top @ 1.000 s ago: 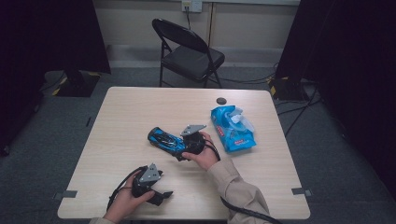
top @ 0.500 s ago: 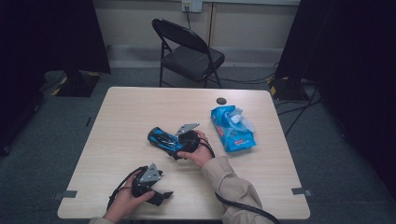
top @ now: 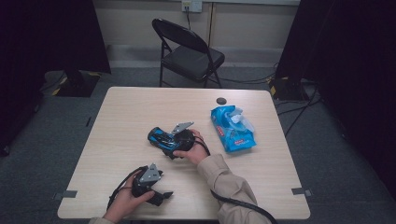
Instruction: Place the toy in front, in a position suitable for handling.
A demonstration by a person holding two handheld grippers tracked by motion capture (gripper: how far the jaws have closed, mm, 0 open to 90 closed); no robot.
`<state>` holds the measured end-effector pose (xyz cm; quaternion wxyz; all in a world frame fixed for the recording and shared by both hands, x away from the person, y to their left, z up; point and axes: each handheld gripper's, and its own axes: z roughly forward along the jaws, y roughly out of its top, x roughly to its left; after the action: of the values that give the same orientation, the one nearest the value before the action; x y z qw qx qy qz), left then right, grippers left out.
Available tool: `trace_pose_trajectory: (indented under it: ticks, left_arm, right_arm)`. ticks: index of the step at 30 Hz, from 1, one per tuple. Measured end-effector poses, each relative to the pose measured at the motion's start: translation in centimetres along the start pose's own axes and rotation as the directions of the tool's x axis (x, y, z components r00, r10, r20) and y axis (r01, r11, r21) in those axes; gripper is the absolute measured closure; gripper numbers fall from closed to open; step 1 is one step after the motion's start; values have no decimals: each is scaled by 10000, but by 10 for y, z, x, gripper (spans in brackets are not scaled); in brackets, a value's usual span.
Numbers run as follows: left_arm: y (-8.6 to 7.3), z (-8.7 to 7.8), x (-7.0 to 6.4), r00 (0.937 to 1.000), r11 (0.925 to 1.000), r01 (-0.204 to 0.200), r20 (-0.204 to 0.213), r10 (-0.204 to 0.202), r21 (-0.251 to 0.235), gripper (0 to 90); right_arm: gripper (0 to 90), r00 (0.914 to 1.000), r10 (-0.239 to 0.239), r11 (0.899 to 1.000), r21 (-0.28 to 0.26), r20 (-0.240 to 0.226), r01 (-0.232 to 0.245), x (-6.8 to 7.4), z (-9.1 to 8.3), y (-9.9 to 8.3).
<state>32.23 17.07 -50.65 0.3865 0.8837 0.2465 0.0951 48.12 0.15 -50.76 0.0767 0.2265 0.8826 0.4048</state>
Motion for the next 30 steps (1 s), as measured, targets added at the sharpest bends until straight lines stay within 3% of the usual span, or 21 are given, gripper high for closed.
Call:
trace_pose_trajectory:
  ticks: [2, 7, 9, 25, 30]
  left_arm:
    - [0, 0, 0, 10000, 10000, -9, 1, 9, 0, 123]
    - [0, 0, 0, 10000, 10000, -10, 0, 10, 4, 123]
    - [0, 0, 0, 10000, 10000, -12, 3, 12, 5, 123]
    - [0, 0, 0, 10000, 10000, -20, 2, 20, 11, 123]
    - [0, 0, 0, 10000, 10000, -5, 2, 5, 5, 123]
  right_arm:
    - [128, 9999, 118, 9999, 121, 45, -119, 0, 2, -1]
    - [144, 9994, -161, 9996, 241, 309, 153, 4, 5, 1]
    - [242, 9988, -14, 9999, 114, 487, 8, 3, 4, 0]
    - [252, 9971, 358, 9987, 349, 672, -382, 6, -7, -4]
    - [249, 9966, 281, 9988, 368, 777, -311, 8, -10, -7]
